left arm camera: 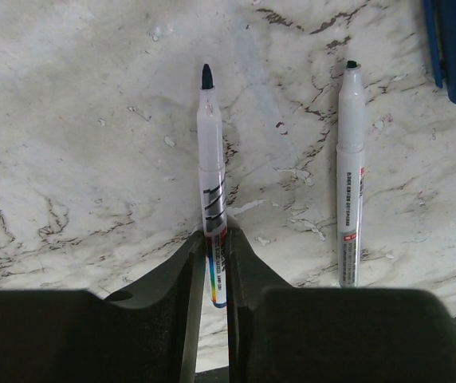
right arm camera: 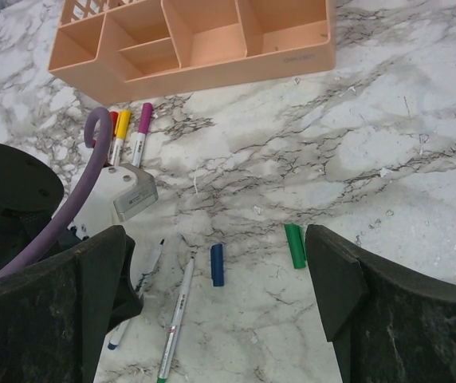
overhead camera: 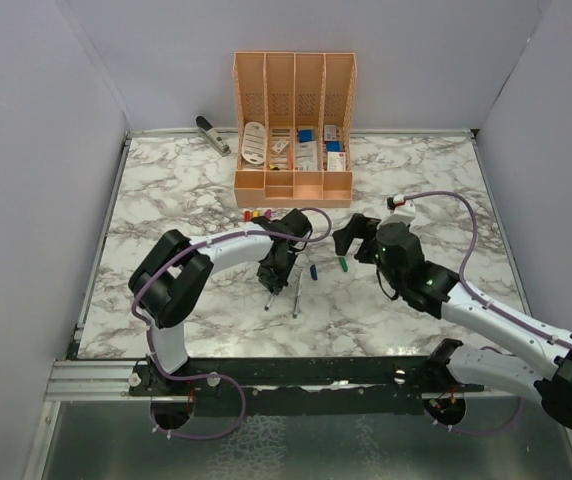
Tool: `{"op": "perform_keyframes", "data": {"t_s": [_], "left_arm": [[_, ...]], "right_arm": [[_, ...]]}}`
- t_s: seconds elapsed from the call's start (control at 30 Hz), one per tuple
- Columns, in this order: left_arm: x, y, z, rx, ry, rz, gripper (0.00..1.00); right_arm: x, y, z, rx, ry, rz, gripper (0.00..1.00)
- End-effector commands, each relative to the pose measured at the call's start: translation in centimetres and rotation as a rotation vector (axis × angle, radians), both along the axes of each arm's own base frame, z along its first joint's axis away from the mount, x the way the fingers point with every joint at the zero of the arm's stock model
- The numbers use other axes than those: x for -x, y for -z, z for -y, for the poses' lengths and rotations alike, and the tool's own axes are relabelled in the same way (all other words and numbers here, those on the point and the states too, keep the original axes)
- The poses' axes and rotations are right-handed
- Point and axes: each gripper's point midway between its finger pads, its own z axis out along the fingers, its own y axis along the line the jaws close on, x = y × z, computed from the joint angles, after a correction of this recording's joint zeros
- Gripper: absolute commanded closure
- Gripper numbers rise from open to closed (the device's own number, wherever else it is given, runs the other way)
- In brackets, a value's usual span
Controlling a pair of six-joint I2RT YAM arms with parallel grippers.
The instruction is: Insert the pens into the pen caps
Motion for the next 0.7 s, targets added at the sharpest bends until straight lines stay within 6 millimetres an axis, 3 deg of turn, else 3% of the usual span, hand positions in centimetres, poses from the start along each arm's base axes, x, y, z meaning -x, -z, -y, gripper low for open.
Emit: {"op": "perform_keyframes", "data": {"t_s": [0.0, 0.17, 0.33, 0.43, 0.57, 0.67], "left_arm": [[-0.4, 6.2, -0.9, -0.066, -0.018, -0.003, 0.87], [0.1, 7.4, -1.1, -0.078, -0.012, -0.027, 1.00], [0.7, 8.3, -1.9, -0.098, -0.018, -0.037, 1.00], [0.9, 8.5, -2.3, -0.105, -0.028, -0.029, 1.00], [0.9, 8.7, -2.2, -0.089, -0.041, -0.024, 1.00], [0.7, 8.4, -1.9, -0.062, -0.055, -0.010, 1.00]], "right_arm": [[0.0, 0.0, 1.0, 0.006, 0.045, 0.005, 0.07], [0.0, 0.3, 1.0, 0.003, 0.048, -0.003, 0.07], [0.2, 1.5, 0.9, 0.055, 0.019, -0.029, 0.10], [0.5, 3.1, 0.6, 0.162, -0.056, -0.066, 0.14], [1.0, 6.2, 1.7, 0.296, -0.043, -0.178, 0.20], [1.3, 7.5, 2.3, 0.328, -0.029, -0.219, 0.23]]}}
